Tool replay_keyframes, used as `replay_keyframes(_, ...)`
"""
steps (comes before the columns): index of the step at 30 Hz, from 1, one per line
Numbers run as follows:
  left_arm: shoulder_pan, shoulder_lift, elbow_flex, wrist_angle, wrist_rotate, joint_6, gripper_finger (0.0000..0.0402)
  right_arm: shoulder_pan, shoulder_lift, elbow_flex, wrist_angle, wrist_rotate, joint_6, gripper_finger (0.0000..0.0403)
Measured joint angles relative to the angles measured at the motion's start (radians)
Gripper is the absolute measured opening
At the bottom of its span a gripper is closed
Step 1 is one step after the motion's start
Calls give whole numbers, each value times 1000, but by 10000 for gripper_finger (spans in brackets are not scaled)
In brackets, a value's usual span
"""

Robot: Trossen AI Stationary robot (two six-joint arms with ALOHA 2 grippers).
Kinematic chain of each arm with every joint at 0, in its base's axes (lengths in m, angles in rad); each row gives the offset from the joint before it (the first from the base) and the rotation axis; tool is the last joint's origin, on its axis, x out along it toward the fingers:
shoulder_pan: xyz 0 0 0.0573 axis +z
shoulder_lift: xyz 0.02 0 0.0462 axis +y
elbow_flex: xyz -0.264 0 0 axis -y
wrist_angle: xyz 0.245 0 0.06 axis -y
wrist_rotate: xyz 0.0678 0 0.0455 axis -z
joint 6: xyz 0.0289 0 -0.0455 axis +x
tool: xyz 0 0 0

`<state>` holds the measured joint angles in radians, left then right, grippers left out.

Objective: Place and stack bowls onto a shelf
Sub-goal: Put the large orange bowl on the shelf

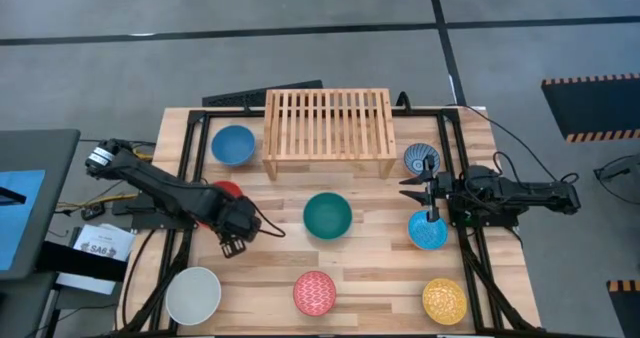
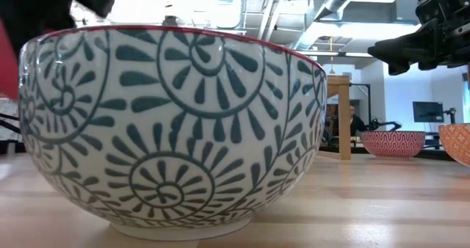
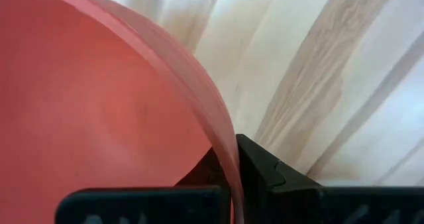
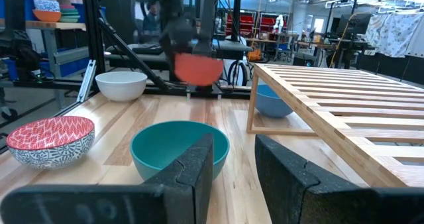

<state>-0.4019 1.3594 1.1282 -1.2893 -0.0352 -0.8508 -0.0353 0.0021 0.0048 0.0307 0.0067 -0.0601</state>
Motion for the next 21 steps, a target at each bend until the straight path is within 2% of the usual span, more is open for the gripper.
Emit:
replay_keyframes(2,0,0,84,-101,-29,35,1,0,0,0,0,0,0,138)
replay_keyframes(5,8,0,221,-250,-124,101,0,0,0,0,0,0,0,138)
replay_keyframes(8,65,-1,348,-280,-183,221,0,0,0,0,0,0,0,138)
replay_keyframes(14,294,19,558,-279,-219,547,0,0,0,0,0,0,0,138)
replay_keyframes(17,440,34,610,-222,-238,708,0,0,0,0,0,0,0,138)
replay_keyframes(21,612,78,628,-108,-191,896,0,0,0,0,-1,0,0,138)
